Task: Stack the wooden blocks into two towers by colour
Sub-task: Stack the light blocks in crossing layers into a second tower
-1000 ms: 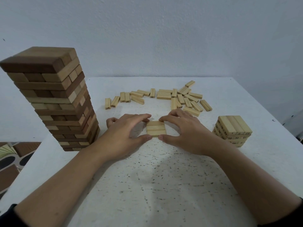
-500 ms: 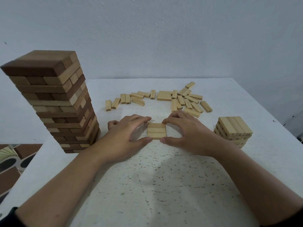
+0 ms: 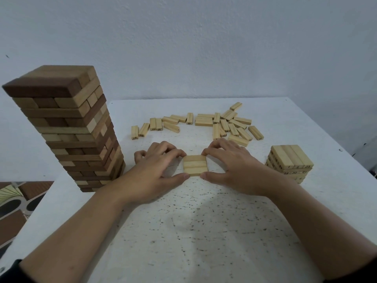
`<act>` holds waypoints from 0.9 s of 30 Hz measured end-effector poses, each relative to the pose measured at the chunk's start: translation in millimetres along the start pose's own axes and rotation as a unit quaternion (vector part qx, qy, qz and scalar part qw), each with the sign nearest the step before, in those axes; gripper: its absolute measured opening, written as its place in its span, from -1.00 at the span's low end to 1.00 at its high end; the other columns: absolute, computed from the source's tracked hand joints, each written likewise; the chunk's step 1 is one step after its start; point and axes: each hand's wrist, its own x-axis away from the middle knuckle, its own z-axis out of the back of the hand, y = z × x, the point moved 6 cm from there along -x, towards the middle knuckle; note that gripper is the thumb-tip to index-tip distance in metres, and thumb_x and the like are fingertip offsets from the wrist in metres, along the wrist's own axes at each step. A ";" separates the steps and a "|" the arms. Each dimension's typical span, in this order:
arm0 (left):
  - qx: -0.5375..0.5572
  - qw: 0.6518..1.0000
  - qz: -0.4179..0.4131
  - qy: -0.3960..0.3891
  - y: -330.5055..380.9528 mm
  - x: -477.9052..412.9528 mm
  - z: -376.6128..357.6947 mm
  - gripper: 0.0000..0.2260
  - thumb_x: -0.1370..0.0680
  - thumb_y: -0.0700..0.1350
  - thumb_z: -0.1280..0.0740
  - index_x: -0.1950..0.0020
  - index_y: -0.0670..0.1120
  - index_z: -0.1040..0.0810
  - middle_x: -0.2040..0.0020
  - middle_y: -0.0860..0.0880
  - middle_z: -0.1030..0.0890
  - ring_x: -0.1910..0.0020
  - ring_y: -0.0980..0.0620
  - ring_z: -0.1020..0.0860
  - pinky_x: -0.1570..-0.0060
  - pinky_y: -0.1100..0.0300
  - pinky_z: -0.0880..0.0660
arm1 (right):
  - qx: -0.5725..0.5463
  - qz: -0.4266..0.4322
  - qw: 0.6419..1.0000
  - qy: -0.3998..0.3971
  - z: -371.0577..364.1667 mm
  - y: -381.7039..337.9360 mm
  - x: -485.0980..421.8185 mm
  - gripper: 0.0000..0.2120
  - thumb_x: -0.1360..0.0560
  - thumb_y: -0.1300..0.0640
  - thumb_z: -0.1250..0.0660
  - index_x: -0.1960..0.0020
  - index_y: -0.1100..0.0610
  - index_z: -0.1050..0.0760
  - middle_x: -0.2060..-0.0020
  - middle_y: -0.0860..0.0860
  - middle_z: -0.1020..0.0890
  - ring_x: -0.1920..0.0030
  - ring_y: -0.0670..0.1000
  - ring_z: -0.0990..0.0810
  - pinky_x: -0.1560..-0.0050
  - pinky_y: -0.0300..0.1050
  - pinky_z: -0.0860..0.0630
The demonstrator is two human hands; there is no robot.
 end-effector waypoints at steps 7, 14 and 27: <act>0.022 1.000 0.008 0.001 -0.2 0.8 0.2 -0.56 -0.55 0.35 -0.26 -0.37 0.24 -0.39 -0.19 0.30 -0.33 -0.29 0.36 -0.20 -0.29 0.05 -0.16 | 0.002 0.012 1.000 -0.008 0.7 -1.5 1.7 -0.48 -0.58 -0.25 -0.25 -0.48 -0.08 -0.34 -0.30 -0.14 -0.30 -0.37 -0.07 -0.19 -0.41 -0.02 -0.18; 0.028 1.000 0.014 0.000 -0.8 0.5 1.5 -0.53 -0.52 0.37 -0.26 -0.38 0.24 -0.40 -0.20 0.31 -0.34 -0.29 0.31 -0.24 -0.29 0.05 -0.15 | -0.002 0.014 1.000 -0.005 0.7 -0.7 1.8 -0.44 -0.58 -0.26 -0.26 -0.52 -0.09 -0.31 -0.30 -0.16 -0.30 -0.35 -0.09 -0.20 -0.41 -0.03 -0.19; 0.031 0.999 0.014 0.000 -1.6 1.9 3.0 -0.48 -0.54 0.38 -0.23 -0.46 0.24 -0.34 -0.23 0.31 -0.36 -0.31 0.34 -0.24 -0.36 0.01 -0.13 | -0.002 0.014 1.000 -0.002 0.0 0.4 0.8 -0.41 -0.55 -0.32 -0.26 -0.51 -0.12 -0.31 -0.30 -0.18 -0.31 -0.36 -0.09 -0.23 -0.43 -0.02 -0.21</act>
